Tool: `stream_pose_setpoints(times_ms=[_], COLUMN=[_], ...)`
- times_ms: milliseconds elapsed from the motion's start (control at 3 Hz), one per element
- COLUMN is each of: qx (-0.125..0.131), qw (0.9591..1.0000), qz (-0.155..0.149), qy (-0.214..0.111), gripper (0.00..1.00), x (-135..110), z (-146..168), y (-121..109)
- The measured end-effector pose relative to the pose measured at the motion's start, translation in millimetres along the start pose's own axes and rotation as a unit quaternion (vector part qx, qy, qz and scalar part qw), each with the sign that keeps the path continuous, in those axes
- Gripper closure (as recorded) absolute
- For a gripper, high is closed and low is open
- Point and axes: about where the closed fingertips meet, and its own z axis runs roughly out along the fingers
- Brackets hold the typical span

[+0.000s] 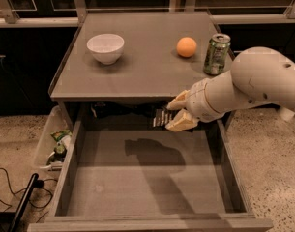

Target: Pick rxbar chocolate from top drawer and place on counter

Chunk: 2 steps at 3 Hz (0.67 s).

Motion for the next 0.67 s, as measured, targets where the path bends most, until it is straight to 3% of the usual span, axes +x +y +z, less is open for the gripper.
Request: stream_pose_setpoints(times_ms=[333,667], qx=[0.001,0.026], qw=[1.0,0.9989], qz=[-0.003,-0.037], qy=[0.0,-0.006], gripper=[1.0,1.0], x=[-1.8,-25.8], z=[-0.8,-15.7], y=[-0.2,-31.9])
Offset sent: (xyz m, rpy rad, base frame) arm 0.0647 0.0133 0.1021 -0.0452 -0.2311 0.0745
